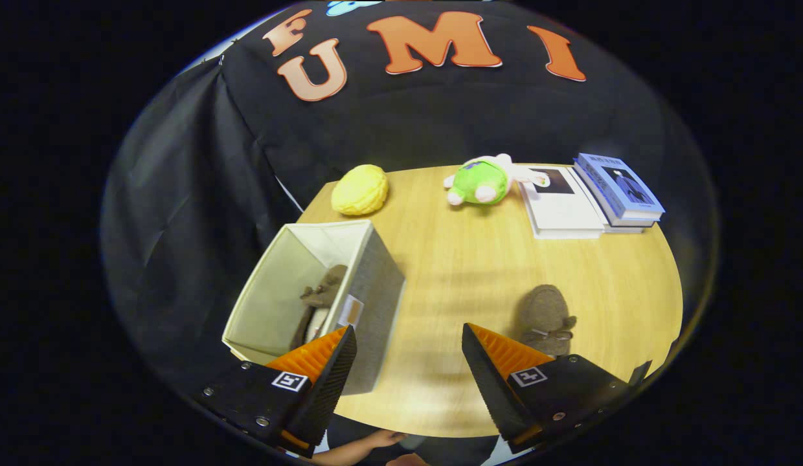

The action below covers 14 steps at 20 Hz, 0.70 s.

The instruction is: Open the storage box then place both shoes into the box .Put the left shoe in first, then the right shoe, with the right side of both shoes facing outward in a uniform manner.

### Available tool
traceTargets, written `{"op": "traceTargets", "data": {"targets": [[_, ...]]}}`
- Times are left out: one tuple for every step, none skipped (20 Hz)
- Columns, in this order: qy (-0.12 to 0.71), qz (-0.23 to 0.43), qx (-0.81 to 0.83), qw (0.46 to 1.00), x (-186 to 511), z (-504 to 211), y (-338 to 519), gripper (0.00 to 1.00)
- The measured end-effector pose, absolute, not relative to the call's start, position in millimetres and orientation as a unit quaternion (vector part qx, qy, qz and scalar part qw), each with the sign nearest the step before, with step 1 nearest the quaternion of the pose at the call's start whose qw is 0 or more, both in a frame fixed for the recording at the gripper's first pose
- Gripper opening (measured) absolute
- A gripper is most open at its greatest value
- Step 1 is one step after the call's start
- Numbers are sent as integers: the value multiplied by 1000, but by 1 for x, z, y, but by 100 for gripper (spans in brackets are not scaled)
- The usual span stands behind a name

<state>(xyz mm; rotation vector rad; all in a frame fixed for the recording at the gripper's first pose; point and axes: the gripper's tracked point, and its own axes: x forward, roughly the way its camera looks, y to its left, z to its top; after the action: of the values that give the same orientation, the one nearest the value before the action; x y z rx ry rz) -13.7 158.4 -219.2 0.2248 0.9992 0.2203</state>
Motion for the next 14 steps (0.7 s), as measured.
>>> {"op": "traceTargets", "data": {"targets": [[483,97,108,864,-19,-227,143,98],[487,88,106,862,-13,-239,129,98],[492,78,104,861,-20,-247,117,98],[495,67,102,860,-24,-254,104,98],[499,58,98,859,-28,-262,91,98],[505,50,95,857,-31,-270,80,98],[511,42,94,854,-36,-278,68,98],[516,35,96,850,-39,-285,59,98],[522,29,98,847,-42,-292,51,98],[527,23,99,843,-44,-300,44,98],[534,16,100,839,-47,-307,36,98],[538,11,100,837,-48,-314,31,98],[543,6,99,834,-50,-321,26,98],[547,2,99,831,-51,-328,22,98]]}}
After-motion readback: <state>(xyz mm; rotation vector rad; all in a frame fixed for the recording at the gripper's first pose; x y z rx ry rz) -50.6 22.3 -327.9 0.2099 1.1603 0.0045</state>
